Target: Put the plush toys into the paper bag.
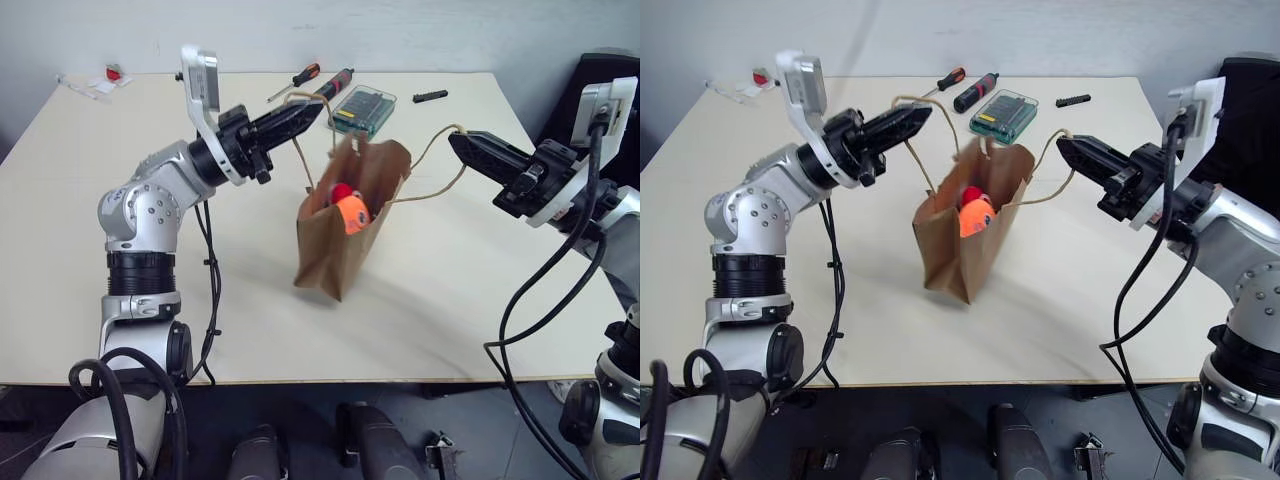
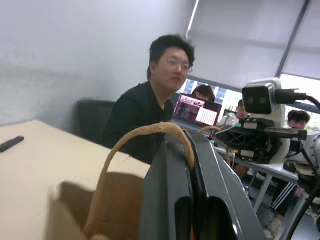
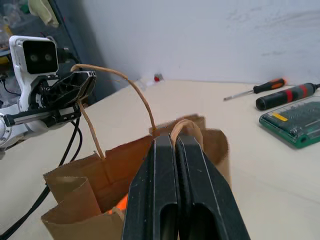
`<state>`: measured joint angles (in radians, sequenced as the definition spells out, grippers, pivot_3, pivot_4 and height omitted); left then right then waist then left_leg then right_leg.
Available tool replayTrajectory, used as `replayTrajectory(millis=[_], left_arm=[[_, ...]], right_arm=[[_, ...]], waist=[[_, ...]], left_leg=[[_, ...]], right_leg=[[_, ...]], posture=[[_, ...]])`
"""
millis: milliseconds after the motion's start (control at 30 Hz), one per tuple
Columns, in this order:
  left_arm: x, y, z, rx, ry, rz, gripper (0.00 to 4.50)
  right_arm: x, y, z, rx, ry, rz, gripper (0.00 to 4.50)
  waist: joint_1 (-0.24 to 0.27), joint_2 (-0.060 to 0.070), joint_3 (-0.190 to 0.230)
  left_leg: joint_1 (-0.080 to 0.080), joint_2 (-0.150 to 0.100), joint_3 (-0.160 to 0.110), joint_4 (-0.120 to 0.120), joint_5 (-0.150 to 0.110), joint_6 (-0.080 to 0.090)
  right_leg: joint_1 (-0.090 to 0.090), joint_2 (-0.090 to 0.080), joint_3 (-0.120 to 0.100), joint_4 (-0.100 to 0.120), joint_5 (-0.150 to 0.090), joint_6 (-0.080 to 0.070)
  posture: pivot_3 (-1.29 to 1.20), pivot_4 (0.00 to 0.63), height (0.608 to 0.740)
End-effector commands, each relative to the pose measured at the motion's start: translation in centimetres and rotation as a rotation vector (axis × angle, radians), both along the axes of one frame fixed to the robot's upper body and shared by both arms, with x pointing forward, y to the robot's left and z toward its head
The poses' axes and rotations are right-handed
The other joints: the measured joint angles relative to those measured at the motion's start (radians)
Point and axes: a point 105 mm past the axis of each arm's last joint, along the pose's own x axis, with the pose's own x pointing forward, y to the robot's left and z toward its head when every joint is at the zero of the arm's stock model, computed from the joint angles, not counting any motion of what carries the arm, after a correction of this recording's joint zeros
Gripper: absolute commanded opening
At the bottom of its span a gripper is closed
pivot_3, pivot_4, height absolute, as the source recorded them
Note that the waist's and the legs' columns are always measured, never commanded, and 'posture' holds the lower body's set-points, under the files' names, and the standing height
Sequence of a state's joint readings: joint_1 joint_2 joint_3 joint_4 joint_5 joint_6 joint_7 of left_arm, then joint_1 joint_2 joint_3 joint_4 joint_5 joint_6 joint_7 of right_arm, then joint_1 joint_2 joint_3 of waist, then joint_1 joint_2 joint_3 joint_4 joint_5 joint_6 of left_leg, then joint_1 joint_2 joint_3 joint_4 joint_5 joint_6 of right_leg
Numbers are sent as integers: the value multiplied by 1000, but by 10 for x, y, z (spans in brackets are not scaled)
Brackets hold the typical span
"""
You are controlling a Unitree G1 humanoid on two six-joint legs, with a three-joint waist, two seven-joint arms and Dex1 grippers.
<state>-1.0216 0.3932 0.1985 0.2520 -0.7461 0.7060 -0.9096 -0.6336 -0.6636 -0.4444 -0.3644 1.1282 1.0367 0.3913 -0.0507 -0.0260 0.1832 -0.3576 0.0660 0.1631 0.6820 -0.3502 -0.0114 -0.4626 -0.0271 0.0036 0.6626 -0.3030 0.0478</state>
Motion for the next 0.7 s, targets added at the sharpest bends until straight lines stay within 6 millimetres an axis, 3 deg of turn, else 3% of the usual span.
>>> replayTrajectory(millis=[33,100,200,333,467,600,700], left_arm=[[-9,-5,-3,33,-27,-49,0],[-9,-5,-12,63,-21,-46,0],[-10,3,-18,65,3,-22,640],[-20,18,-20,87,8,-1,1837],[-39,36,-20,119,4,35,3005],[-62,52,-29,176,15,81,4275],[-71,59,-32,188,23,122,4470]], right_arm=[[-7,4,-3,-11,-17,4,19],[-8,11,-10,-9,3,25,19],[-12,23,-18,-10,34,65,639],[-20,27,-20,-20,39,99,1959],[-30,11,-11,-37,32,90,3263],[-45,-7,-14,-71,71,80,3320],[-47,-13,-25,-84,118,61,3320]], waist=[[0,0,0],[-2,0,0],[-4,0,0],[-4,0,0],[-2,0,0],[1,0,0],[1,0,0]], left_leg=[[0,0,0,0,0,0],[0,0,0,0,0,0],[0,1,0,0,0,0],[0,1,0,0,0,0],[0,1,0,0,0,0],[0,1,-1,0,0,0],[1,0,-2,0,0,0]], right_leg=[[0,0,0,0,0,0],[0,0,0,0,0,0],[0,0,1,1,0,0],[0,0,0,1,0,0],[0,0,1,0,0,0],[1,0,0,0,0,0],[2,0,0,-1,0,0]], posture=[[0,150,740],[0,150,740],[0,150,740],[0,150,740],[0,150,740],[0,150,740],[0,150,740]])
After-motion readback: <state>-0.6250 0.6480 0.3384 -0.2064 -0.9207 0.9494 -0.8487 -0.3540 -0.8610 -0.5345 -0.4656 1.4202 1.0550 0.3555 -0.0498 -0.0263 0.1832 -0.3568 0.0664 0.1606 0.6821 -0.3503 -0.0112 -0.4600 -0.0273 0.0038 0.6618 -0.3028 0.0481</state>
